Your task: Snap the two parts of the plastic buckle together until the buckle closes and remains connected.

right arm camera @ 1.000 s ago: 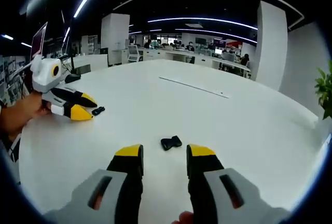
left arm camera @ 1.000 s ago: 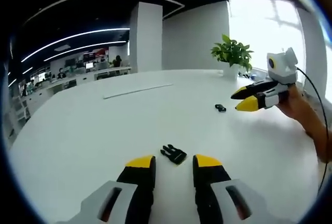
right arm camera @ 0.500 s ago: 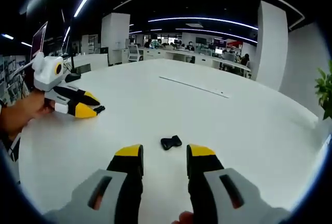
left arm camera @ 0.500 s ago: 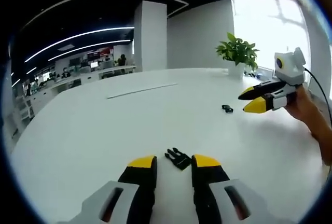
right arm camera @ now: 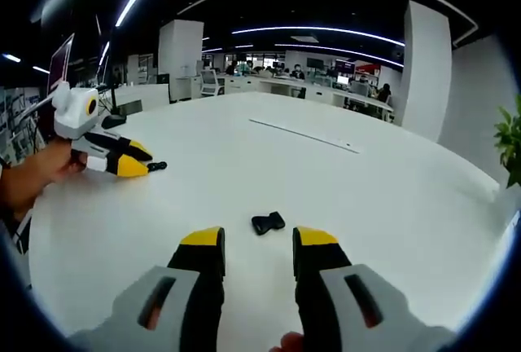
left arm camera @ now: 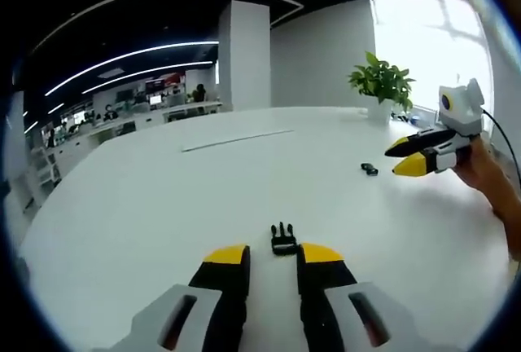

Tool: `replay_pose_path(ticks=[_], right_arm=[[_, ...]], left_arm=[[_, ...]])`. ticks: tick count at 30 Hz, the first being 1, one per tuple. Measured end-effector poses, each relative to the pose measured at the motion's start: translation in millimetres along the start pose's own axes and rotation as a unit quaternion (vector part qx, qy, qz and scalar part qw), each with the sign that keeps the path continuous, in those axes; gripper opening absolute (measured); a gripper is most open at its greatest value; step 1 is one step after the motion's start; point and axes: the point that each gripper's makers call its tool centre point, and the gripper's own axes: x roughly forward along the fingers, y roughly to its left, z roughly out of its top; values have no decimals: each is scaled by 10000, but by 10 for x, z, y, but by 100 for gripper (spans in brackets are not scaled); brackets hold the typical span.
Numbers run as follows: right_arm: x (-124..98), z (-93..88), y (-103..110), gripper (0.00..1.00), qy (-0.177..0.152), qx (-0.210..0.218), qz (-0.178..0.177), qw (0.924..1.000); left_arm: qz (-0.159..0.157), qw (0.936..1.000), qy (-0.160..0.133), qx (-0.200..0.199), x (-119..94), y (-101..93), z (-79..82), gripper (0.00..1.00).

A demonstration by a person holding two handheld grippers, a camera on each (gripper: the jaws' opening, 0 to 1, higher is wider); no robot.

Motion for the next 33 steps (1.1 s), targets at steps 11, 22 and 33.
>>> replay_pose_path(ticks=[11,22,33], right_arm=[[-2,2,0,33,-5,5,-1,10000],[4,-2,10,33,12,0,18,10000],[24,-21,6,33,43,5,31,10000]], left_arm=[[-95,10000,16,26,13,-104,12,20],[-93,10000,-12,25,3,-95,14,17],[-223,9997,-34,80,15,-110,20,14]])
